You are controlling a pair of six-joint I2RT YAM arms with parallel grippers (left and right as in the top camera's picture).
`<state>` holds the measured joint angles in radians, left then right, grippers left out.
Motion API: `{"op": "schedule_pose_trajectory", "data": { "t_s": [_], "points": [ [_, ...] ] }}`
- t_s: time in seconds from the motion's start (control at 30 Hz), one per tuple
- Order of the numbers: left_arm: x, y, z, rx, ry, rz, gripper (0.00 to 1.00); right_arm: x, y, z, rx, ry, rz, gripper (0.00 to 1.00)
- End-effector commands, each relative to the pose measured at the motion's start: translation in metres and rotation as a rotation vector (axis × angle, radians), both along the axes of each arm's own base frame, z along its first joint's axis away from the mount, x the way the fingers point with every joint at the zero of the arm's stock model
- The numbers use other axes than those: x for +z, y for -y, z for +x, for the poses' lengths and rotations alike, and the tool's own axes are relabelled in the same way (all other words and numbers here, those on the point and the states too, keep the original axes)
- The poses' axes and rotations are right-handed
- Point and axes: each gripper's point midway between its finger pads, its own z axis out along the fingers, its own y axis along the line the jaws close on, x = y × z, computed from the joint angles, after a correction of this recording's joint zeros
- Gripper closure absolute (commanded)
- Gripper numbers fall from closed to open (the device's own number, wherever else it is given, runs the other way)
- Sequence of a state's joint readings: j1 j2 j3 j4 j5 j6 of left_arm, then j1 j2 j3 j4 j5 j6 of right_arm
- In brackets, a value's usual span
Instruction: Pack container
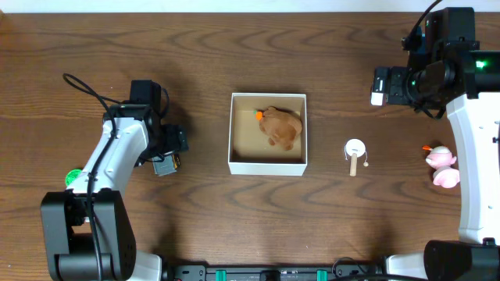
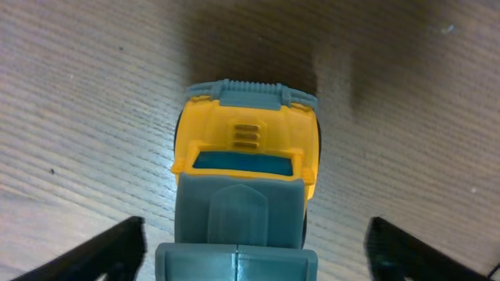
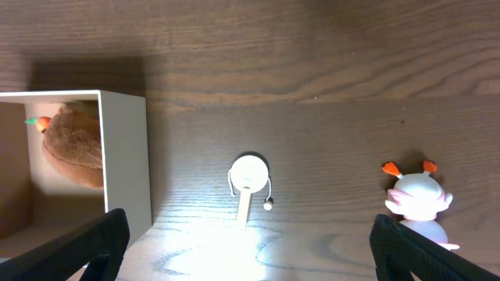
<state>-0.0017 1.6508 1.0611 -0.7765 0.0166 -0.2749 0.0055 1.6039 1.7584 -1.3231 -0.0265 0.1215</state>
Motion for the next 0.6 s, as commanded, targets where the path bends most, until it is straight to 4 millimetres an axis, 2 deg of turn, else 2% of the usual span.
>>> {"op": "schedule_pose_trajectory", "data": {
  "t_s": [0.0,0.07,0.17,0.33,0.4,0.57],
  "points": [
    [-0.0033,-0.0013,-0.0027,0.008,-0.011,0.001,0.19,-0.0034,0.0014,-0.0013,0.012,-0.012,-0.004,0.01],
    [-0.0033,-0.0013,-0.0029,0.008,-0.012,0.001,0.26,-0.0034,0.0013,-0.0015,0.017,-0.013,-0.006,0.01],
    [-0.0034,-0.0013,-0.0038,0.008,-0.015,0.001,0.28,-0.0034,0.0014,-0.0015,0.017,-0.013,-0.006,0.01],
    [-0.0034,-0.0013,-0.0038,0.008,-0.015,0.001,0.37,-0.0035,0.0014,-0.0016,0.02,-0.013,-0.007,0.01],
    [-0.0034,-0.0013,-0.0038,0.008,-0.015,0.001,0.45,-0.0035,0.0015,-0.0016,0.02,-0.013,-0.008,0.01],
    [-0.0035,-0.0013,-0.0051,0.008,-0.021,0.001,0.48,-0.0035,0.0019,-0.0017,0.019,-0.014,-0.01,0.01]
  ]
}}
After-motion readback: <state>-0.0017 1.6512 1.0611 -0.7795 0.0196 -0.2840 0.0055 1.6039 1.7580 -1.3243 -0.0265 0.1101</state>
